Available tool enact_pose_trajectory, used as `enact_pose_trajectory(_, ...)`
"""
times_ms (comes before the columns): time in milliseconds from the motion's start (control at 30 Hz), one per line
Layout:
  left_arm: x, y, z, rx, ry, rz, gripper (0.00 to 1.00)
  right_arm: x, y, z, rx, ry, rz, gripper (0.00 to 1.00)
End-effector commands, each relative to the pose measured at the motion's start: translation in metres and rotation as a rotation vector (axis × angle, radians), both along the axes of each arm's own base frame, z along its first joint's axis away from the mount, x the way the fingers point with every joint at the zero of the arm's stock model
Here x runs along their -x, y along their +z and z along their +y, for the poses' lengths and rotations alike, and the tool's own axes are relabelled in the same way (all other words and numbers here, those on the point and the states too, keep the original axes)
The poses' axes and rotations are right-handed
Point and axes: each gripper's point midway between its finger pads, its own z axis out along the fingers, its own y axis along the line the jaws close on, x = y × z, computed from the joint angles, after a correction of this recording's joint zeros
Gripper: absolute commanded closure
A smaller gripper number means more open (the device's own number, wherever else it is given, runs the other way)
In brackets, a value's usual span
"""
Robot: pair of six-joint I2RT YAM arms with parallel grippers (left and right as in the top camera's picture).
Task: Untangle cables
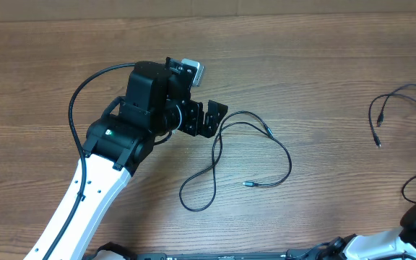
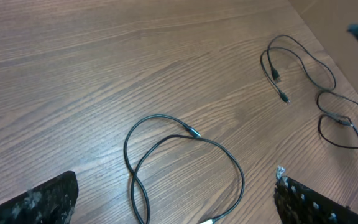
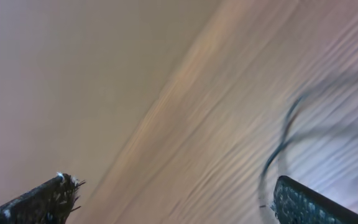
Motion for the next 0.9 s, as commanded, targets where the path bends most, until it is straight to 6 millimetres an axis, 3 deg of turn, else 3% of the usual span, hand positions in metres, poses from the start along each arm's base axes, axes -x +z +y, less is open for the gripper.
enact_pose_trajectory(0,0.001,0.01,0.001,0.005,0.002,-0.029,0.0,-0.006,0.02,0.055,-0.103,0.165,-0.033,0.0)
enact_pose_trajectory(300,0.001,0.01,0.001,0.004,0.002,-0.029,0.0,-0.008,-0.01,0.163,-0.281,0.357,0.173,0.0)
enact_pose_trajectory(600,0.001,0.01,0.001,0.004,0.002,-0.029,0.0,-0.006,-0.027,0.278,-0.255,0.586,0.323,0.0)
enact_pose_trajectory(733,0.001,0.01,0.001,0.004,0.002,-0.029,0.0,0.007,-0.039,0.33,-0.207,0.681,0.414,0.0)
enact_pose_trajectory(867,0.001,0.01,0.001,0.004,0.002,-0.029,0.01,0.026,-0.049,0.368,-0.177,0.753,0.501,0.0)
